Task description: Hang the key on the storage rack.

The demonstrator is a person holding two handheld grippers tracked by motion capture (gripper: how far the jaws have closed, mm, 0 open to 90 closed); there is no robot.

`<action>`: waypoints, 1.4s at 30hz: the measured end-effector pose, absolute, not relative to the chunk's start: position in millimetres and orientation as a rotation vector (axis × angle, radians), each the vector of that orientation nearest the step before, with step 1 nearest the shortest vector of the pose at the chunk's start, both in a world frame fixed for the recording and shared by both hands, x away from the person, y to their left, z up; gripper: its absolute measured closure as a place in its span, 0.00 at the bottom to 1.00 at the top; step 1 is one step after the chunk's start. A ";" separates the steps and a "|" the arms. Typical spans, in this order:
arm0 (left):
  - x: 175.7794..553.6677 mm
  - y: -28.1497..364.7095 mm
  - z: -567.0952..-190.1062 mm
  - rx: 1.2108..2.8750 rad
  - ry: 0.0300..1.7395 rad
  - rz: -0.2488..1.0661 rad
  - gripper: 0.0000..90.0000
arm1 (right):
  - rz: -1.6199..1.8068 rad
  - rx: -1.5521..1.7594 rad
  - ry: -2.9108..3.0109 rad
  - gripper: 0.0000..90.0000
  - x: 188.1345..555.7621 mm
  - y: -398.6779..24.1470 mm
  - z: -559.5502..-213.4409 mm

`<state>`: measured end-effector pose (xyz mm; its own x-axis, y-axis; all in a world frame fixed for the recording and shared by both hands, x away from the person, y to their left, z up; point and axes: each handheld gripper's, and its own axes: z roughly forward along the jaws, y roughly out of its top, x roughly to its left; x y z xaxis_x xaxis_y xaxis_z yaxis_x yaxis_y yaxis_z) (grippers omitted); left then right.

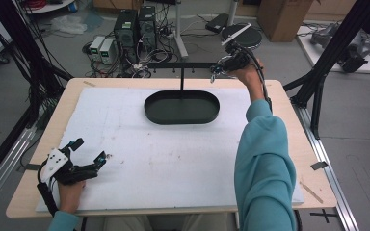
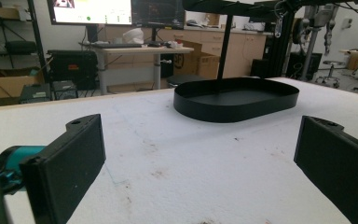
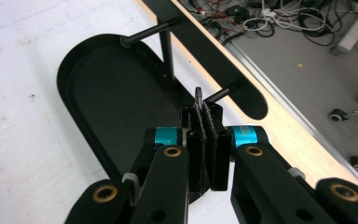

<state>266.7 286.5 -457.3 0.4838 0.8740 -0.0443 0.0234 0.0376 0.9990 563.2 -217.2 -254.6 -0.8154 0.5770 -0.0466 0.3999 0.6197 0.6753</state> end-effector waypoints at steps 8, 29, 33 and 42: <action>266.5 286.4 -457.3 1.387 0.858 0.795 0.03 | 0.970 0.804 2.572 0.98 565.1 -216.9 -256.3; 266.7 286.6 -457.4 1.383 0.860 0.793 0.03 | 1.209 0.918 2.393 0.01 530.7 -226.1 -242.1; 266.7 286.6 -457.3 1.386 0.858 0.795 0.03 | 1.243 0.895 2.352 0.01 505.9 -237.0 -237.9; 265.7 286.4 -457.4 1.390 0.854 0.801 0.03 | 1.358 0.744 2.267 0.01 432.6 -262.6 -246.8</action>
